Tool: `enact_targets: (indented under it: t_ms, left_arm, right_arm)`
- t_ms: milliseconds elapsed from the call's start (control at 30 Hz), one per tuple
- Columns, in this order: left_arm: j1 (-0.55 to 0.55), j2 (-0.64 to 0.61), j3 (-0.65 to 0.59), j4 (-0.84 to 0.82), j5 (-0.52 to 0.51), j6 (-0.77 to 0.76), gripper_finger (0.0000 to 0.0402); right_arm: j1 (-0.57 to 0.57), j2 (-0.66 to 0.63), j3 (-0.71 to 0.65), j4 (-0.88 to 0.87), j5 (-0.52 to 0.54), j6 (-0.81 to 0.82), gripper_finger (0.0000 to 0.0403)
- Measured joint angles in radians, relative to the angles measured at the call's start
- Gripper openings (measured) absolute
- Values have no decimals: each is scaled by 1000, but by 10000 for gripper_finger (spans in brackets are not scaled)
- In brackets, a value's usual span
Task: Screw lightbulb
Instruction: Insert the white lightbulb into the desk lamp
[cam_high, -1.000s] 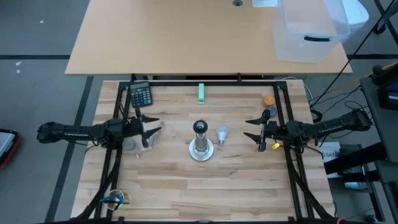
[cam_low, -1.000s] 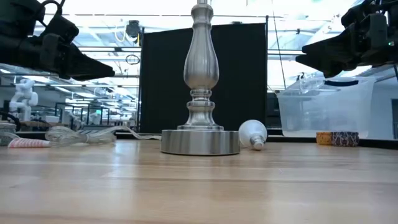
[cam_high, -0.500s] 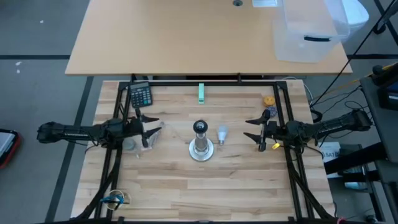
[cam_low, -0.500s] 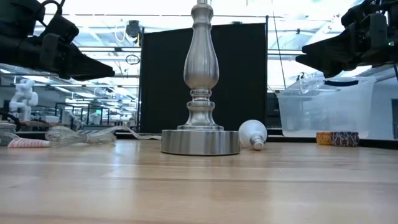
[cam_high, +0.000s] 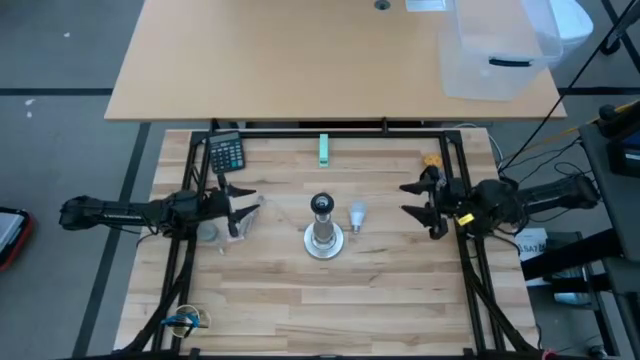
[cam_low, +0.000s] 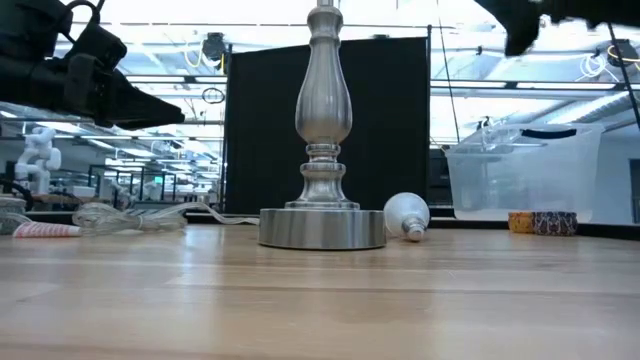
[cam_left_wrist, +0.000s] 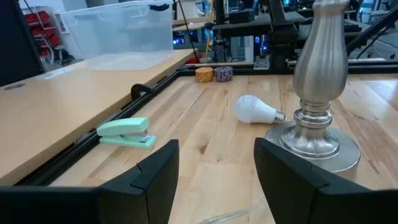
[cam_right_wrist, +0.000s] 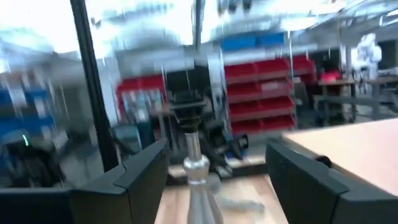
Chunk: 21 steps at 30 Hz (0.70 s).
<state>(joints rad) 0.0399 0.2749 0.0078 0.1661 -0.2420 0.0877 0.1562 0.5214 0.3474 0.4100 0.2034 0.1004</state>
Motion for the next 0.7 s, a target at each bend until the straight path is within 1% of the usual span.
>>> enact_targets:
  t_ms: [67,133,233,367,500,633,700]
  left_arm:
    - [0,0,0,0,0,0,210]
    - [0,0,0,0,0,1,210]
    - [0,0,0,3,0,0,210]
    - [0,0,0,4,0,1,210]
    - [0,0,0,4,0,1,210]
    - [0,0,0,8,0,0,210]
    - [0,0,0,13,0,-21,210]
  right_arm:
    - [0,75,127,-158,6,-32,254]
    - [0,157,236,-277,7,-39,254]
    - [0,273,337,-349,8,-21,254]
    - [0,386,385,-304,59,54,254]
    - [-3,458,396,-307,105,147,254]
    - [-5,512,396,-306,107,244,254]
    - [-4,543,396,-307,105,261,254]
